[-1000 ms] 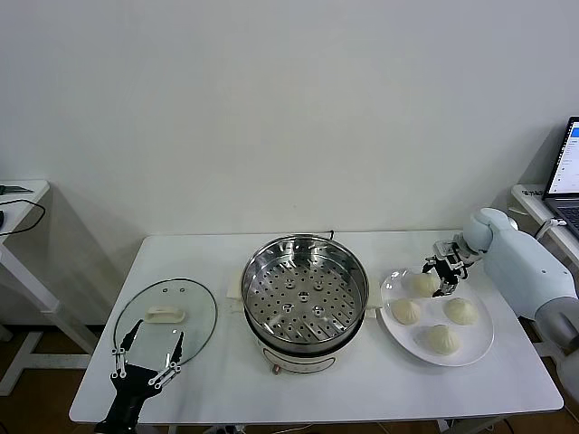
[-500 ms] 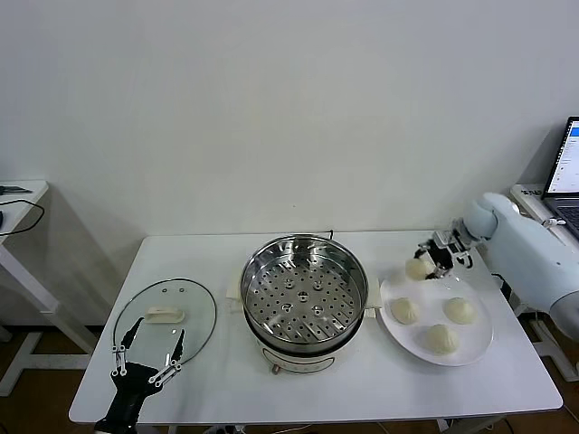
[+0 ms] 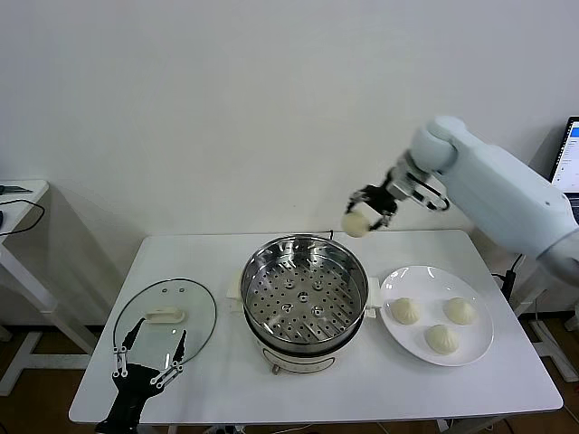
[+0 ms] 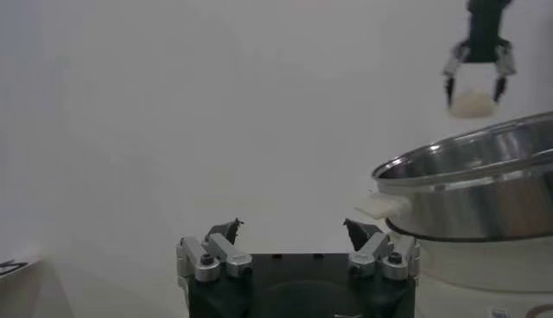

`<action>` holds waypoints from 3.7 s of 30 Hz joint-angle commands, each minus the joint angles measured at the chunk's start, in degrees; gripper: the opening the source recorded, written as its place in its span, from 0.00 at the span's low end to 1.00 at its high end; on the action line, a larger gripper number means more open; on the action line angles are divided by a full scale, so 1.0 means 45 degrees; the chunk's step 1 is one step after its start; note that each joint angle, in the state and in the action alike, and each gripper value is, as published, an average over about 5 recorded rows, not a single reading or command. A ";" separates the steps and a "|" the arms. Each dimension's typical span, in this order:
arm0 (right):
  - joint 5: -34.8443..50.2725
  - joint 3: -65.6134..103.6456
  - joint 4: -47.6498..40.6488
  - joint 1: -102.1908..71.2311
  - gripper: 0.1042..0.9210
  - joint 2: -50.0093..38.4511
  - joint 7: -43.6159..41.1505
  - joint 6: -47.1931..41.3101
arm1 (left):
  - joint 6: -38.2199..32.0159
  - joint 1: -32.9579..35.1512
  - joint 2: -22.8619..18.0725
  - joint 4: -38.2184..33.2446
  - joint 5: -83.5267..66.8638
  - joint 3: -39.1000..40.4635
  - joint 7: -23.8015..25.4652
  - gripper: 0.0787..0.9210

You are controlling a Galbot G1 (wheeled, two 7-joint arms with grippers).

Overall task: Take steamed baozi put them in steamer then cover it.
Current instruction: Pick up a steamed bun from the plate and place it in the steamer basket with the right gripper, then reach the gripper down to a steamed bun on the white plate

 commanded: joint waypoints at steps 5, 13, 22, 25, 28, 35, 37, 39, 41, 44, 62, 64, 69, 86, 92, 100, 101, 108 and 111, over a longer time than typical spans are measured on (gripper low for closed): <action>-0.0408 -0.2203 0.1698 0.0425 0.74 0.1358 -0.0518 0.0290 | -0.0043 0.0039 -0.0020 -0.0033 0.0002 -0.0049 -0.0002 0.88; -0.1118 -0.2171 0.0626 -0.0172 0.74 0.2085 -0.0391 0.0030 | -0.0096 0.0082 -0.0059 0.0007 0.0001 -0.0139 0.0000 0.88; -0.1780 -0.2048 -0.0340 -0.0605 0.74 0.2985 -0.0243 -0.0090 | -0.0133 0.0046 -0.0090 0.0064 -0.0001 -0.0161 0.0003 0.88; -0.1845 -0.2046 -0.0622 -0.0721 0.75 0.3231 -0.0215 -0.0075 | -0.0170 0.0066 -0.0089 0.0074 0.0000 -0.0205 0.0006 0.88; -0.1858 -0.2105 -0.0730 -0.0807 0.75 0.3400 -0.0240 -0.0054 | -0.0206 0.0080 -0.0082 0.0100 -0.0007 -0.0255 0.0001 0.88; -0.1884 -0.2154 -0.0954 -0.0966 0.77 0.3604 -0.0249 -0.0037 | -0.0228 0.0085 -0.0074 0.0092 -0.0024 -0.0320 -0.0012 0.88; -0.1897 -0.2136 -0.0945 -0.0975 0.80 0.3580 -0.0250 -0.0049 | -0.0229 0.0088 -0.0077 0.0072 -0.0028 -0.0330 -0.0017 0.88; -0.1866 -0.2112 -0.0870 -0.0944 0.84 0.3504 -0.0272 -0.0069 | -0.0232 0.0092 -0.0084 0.0052 -0.0032 -0.0350 -0.0021 0.88; -0.1665 -0.2055 -0.0705 -0.0868 0.87 0.3354 -0.0381 -0.0128 | -0.0236 0.0100 -0.0088 0.0040 -0.0035 -0.0371 -0.0025 0.88; -0.0899 -0.1666 -0.0172 -0.0646 0.88 0.2839 -0.0992 -0.0550 | -0.0235 0.0092 -0.0085 0.0044 -0.0035 -0.0391 -0.0029 0.88; 0.5695 -0.1643 -0.1874 0.0621 0.88 -0.4451 -0.1251 -0.5971 | -0.0144 -0.0169 0.0303 0.0176 -0.0034 -0.0422 -0.0011 0.88; 0.5815 -0.1926 -0.2185 0.0132 0.88 -0.4923 -0.0885 -0.6196 | -0.0120 -0.0218 0.0322 0.0167 -0.0034 -0.0368 -0.0007 0.88; 0.5965 -0.2180 -0.1947 -0.1246 0.88 -0.5719 -0.0018 -0.7003 | -0.0083 -0.0316 0.0334 0.0136 -0.0035 -0.0333 -0.0016 0.88; 0.5334 -0.2462 -0.1370 -0.3587 0.88 -0.4561 0.2185 -0.8395 | -0.0129 -0.0220 0.0254 0.0116 -0.0035 -0.0386 -0.0043 0.88; 0.5092 -0.2439 -0.1500 -0.3855 0.88 -0.4119 0.2585 -0.8482 | -0.0139 -0.0170 0.0192 0.0130 -0.0033 -0.0429 -0.0045 0.88; 0.4827 -0.2433 -0.1668 -0.3938 0.88 -0.3906 0.3086 -0.8482 | -0.0159 -0.0151 0.0169 0.0165 -0.0033 -0.0448 -0.0050 0.88; 0.4826 -0.2448 -0.1667 -0.3944 0.88 -0.3891 0.3156 -0.8491 | -0.0158 -0.0154 0.0167 0.0171 -0.0034 -0.0445 -0.0051 0.88; 0.4753 -0.2489 -0.1807 -0.4004 0.88 -0.3701 0.3312 -0.8496 | -0.0154 -0.0175 0.0143 0.0203 -0.0038 -0.0424 -0.0054 0.88; 0.4643 -0.2521 -0.1805 -0.4003 0.88 -0.3655 0.3420 -0.8496 | -0.0156 -0.0187 0.0143 0.0228 -0.0044 -0.0430 -0.0056 0.88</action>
